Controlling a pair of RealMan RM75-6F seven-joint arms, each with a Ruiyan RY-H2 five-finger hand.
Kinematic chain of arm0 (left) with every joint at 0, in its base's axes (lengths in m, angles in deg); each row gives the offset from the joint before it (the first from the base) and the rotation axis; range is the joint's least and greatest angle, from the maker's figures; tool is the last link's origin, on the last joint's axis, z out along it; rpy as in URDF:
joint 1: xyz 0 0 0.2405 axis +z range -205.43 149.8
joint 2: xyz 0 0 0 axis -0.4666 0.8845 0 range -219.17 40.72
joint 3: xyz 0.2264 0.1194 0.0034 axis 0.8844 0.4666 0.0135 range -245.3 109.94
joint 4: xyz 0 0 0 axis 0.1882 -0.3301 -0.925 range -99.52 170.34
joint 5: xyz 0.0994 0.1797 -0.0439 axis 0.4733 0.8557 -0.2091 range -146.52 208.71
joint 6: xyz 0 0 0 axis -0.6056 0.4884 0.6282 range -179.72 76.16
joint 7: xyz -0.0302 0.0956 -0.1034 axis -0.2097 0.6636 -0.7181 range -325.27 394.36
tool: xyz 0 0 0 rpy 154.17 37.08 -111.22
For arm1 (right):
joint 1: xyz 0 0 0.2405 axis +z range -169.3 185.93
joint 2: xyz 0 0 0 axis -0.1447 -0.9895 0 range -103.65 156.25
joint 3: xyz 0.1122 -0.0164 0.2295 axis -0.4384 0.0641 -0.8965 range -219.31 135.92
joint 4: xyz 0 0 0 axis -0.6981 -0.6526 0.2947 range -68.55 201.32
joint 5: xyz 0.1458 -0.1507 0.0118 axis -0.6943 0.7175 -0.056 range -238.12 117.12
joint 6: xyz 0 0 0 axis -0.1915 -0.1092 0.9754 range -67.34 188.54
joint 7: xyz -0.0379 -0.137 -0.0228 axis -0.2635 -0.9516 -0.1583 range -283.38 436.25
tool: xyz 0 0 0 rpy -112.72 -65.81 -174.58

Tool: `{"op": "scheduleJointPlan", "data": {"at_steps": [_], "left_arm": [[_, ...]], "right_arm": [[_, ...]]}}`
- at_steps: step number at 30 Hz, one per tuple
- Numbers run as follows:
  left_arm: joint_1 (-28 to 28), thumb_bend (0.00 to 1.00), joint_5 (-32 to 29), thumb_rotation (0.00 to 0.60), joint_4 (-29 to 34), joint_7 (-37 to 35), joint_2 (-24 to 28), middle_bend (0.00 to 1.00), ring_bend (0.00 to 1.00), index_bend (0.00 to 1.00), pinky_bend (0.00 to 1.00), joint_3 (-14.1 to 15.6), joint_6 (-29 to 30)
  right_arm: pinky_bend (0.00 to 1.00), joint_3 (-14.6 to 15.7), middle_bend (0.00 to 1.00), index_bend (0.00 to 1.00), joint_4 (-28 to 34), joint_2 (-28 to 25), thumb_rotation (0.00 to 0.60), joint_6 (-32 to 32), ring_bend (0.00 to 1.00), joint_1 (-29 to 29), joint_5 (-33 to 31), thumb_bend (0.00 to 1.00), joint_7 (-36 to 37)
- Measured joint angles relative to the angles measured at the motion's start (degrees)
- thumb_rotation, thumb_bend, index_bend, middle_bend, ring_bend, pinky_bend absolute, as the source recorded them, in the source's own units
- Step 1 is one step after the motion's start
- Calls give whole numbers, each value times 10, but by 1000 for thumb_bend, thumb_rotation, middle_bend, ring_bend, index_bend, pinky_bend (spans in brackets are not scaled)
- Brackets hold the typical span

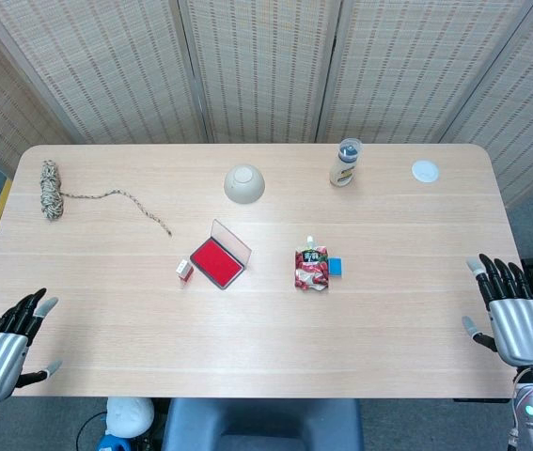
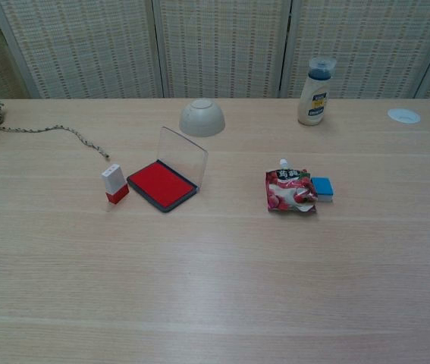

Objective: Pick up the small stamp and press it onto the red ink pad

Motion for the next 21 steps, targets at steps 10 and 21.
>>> {"op": "scheduleJointPlan", "data": {"at_steps": [10,21], "left_arm": [[0,206,13,600,4,17,-6,0,0,0,173,3,-1],[-20,206,36,600,5,3,-9,527,223,0,204,-2,-8]], "right_arm": [[0,9,0,0,2,-4,600,-2,0,-1,14,282,6],[0,8,0,0,1,-7,600,-17,0,-7,15,282,7]]}}
